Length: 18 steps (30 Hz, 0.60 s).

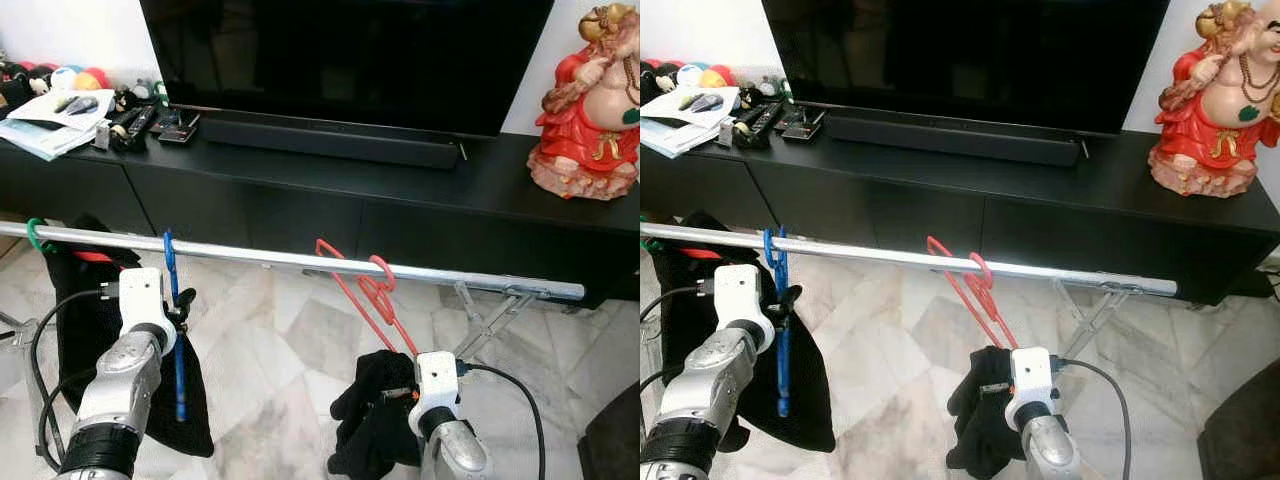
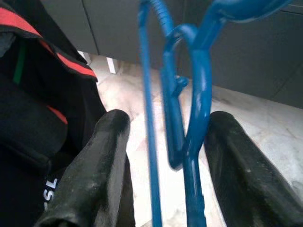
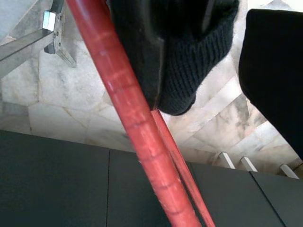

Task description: Hang hanger

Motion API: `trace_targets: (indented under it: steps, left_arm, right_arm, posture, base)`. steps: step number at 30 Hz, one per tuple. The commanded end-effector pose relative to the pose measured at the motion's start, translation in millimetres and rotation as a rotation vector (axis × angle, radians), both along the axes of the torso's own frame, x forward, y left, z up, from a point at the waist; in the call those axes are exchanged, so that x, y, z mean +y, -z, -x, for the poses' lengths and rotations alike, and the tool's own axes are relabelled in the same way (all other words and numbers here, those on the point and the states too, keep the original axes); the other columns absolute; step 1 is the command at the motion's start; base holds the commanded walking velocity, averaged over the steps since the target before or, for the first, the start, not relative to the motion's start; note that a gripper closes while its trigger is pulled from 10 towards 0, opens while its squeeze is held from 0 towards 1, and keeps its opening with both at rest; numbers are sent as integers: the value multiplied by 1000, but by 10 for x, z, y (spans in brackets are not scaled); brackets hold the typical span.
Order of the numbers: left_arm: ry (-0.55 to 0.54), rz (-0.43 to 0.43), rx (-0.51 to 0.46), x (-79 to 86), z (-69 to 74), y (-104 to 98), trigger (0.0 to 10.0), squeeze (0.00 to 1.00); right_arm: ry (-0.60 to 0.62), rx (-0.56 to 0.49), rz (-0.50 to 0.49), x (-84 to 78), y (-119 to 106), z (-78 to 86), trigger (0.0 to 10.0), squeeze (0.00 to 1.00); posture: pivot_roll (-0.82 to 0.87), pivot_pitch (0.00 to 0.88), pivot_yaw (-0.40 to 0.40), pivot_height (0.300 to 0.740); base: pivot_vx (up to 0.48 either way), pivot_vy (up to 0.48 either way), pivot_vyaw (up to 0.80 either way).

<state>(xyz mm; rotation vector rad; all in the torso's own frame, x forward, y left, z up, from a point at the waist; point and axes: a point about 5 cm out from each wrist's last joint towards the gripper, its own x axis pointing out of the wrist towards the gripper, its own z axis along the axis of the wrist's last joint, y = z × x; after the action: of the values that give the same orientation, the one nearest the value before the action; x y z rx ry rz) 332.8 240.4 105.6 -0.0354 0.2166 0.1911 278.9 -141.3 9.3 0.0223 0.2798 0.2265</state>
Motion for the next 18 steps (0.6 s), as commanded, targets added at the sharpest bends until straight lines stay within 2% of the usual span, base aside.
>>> trace_targets:
  steps: [1,18]
  left_arm:
    - [-9,-15,18,-10,-9,32,0,0]
    - [14,14,6,-42,-22,58,0,0]
  right_arm:
    - [-5,-8,2,10,-19,-5,10000,0]
    - [6,10,3,-31,25,10,10000,0]
  posture:
    - [-24,111,10,740]
    - [-23,111,12,740]
  base:
    - [0,0,0]
    - [0,0,0]
